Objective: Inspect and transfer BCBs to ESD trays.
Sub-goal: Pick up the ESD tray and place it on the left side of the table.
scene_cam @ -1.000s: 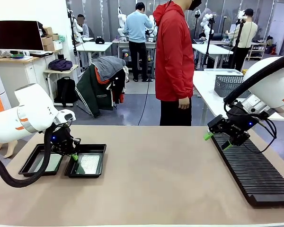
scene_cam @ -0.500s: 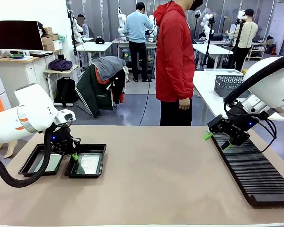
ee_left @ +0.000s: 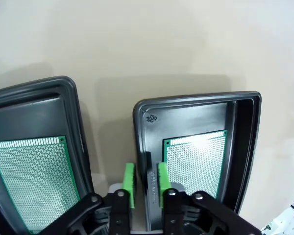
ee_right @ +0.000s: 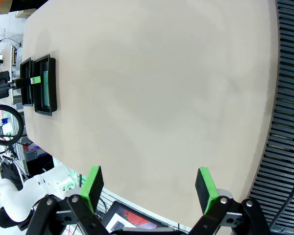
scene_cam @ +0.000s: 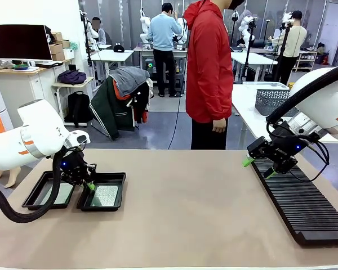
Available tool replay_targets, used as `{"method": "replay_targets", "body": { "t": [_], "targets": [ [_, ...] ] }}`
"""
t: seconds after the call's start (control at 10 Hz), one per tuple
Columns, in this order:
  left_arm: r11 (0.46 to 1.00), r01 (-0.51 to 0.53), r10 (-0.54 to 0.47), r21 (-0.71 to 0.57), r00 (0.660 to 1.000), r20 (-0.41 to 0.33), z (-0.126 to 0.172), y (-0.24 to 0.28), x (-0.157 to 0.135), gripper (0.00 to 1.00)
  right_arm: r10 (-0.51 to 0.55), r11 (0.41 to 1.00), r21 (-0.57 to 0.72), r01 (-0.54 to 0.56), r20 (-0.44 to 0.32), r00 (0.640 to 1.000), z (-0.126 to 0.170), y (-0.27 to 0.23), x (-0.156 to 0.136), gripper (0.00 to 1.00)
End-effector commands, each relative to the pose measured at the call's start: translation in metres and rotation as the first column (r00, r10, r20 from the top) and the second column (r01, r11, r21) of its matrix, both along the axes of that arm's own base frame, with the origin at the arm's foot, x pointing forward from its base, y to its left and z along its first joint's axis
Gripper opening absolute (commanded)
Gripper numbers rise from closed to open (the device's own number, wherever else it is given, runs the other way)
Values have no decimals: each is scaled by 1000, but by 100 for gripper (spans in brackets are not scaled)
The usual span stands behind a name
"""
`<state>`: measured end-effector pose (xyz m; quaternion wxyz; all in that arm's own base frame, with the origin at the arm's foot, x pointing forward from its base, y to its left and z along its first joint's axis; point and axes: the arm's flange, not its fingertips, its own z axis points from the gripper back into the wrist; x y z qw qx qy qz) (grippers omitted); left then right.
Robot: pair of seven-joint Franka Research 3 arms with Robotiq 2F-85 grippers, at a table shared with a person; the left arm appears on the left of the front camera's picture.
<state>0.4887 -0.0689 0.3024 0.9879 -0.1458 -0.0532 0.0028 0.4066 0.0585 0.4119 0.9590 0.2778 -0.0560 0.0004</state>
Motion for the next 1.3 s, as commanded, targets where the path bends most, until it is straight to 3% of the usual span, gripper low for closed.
{"method": "replay_targets", "body": {
  "t": [0.0, 0.6, 0.7, 1.2],
  "targets": [
    [999, -16, 16, 31, 1000, -2, 6, -3, 1, 40, -14, 1000, 2, 14, 0, 1000, 1, 3, 0, 100],
    [990, -30, 23, 141, 999, 48, 67, -24, -25, 95, -14, 1000, 2, 14, 0, 1000, 1, 3, 0, 100],
    [986, -39, 30, 160, 998, 55, 77, -27, -29, 100, -14, 1000, 2, 14, 0, 1000, 1, 3, 0, 100],
    [951, -87, 89, 296, 996, 6, 112, -34, -38, 100, -14, 1000, 2, 14, 0, 1000, 1, 3, 0, 100]
  ]
}}
